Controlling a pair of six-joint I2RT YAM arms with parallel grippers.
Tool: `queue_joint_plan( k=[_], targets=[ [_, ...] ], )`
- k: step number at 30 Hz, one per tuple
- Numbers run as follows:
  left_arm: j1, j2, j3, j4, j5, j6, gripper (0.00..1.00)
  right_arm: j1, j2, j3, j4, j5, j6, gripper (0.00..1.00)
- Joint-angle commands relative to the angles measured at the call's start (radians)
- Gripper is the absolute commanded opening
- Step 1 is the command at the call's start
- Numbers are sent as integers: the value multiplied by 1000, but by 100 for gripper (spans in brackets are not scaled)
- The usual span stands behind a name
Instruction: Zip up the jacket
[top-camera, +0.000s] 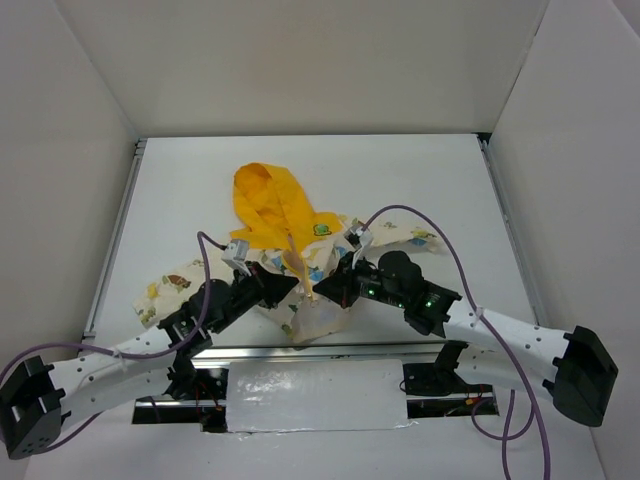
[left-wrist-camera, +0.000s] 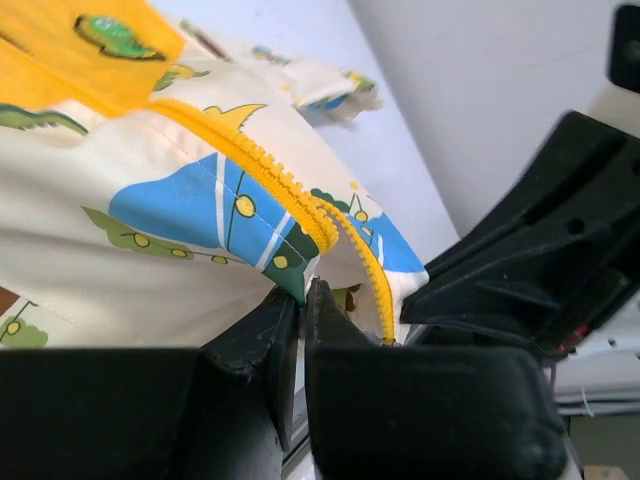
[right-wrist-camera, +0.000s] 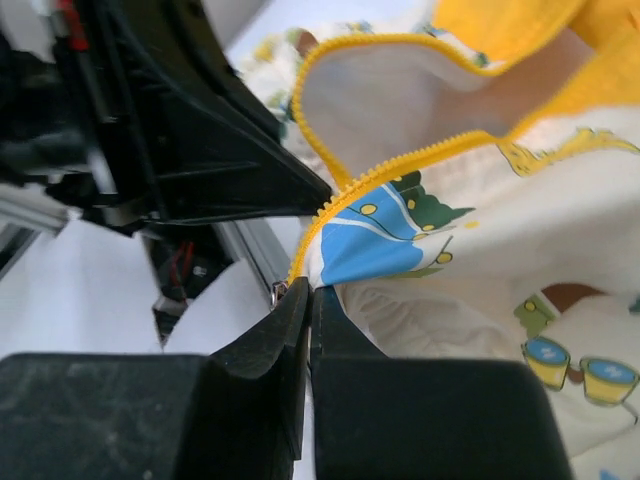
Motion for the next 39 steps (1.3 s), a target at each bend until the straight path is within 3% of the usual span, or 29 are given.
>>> queue_joint_plan(
  k=[1, 2, 4, 5, 9, 16, 28, 39],
  targets=[
    [3, -30, -74, 255, 79, 65, 0, -13, -22, -84, 319, -176, -19, 0],
    [3, -32, -87, 281, 88, 65, 0, -1, -12, -83, 289, -152, -63, 0],
    [5, -33, -99, 289, 86, 61, 0, 42, 65, 9, 69, -63, -140, 0],
    [5, -30, -101, 294, 102, 64, 0, 45, 83, 41, 61, -55, -159, 0],
    [5, -33, -98, 282, 131, 71, 0, 43, 19, -35, 202, 12, -107, 0],
    [6, -72, -116, 294, 163, 73, 0, 45, 28, -72, 248, 143, -13, 0],
    [8, -95, -145, 302, 232, 76, 0, 34, -61, -159, 340, 38, -42, 0],
    [8, -61, -141, 332, 258, 70, 0, 34, -38, -142, 321, 58, -36, 0]
  ],
)
